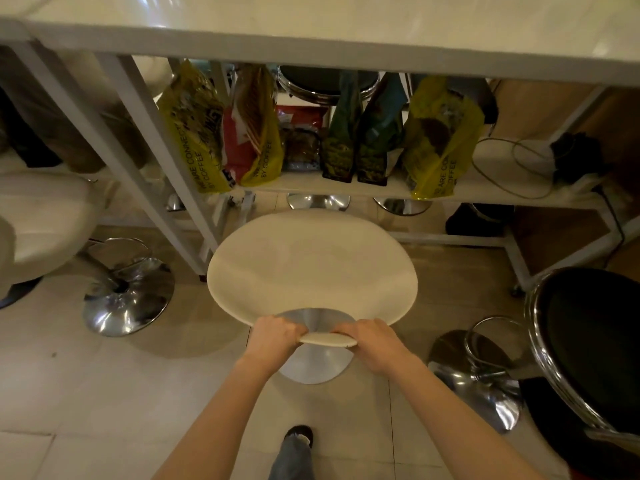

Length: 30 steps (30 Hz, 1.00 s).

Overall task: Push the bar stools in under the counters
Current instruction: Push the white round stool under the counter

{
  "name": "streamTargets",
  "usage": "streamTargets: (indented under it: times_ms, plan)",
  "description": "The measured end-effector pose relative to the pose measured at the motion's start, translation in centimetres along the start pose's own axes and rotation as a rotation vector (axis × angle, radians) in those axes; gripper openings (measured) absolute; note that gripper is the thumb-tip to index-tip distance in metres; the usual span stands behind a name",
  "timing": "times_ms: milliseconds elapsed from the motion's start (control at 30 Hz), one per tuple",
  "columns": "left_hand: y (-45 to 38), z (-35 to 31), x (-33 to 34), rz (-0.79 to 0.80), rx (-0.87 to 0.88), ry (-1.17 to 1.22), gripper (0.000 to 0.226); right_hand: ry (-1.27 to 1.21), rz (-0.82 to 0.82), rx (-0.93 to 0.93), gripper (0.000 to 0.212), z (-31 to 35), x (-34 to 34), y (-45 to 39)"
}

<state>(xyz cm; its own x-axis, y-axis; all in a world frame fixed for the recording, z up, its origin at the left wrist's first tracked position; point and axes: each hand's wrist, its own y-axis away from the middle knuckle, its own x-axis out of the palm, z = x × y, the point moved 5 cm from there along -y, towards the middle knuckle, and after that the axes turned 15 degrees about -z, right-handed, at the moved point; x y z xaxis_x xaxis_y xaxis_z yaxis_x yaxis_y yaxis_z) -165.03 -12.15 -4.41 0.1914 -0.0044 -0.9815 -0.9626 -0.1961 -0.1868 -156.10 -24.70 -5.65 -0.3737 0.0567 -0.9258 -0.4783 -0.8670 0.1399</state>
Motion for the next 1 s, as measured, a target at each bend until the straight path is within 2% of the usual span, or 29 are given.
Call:
streamTargets:
  times_ms: [500,1000]
  plan:
    - [-6.6,3.3,1.1,-0.060,0.032,0.048,0.038,0.010,-0.046,0.030,0.028,-2.8,-1.1,-6.8]
    - [-9.4,4.8,1.5,-0.057,0.008,0.071,0.042,0.058,-0.029,0.008,0.028,-3.9,-1.8,-9.8]
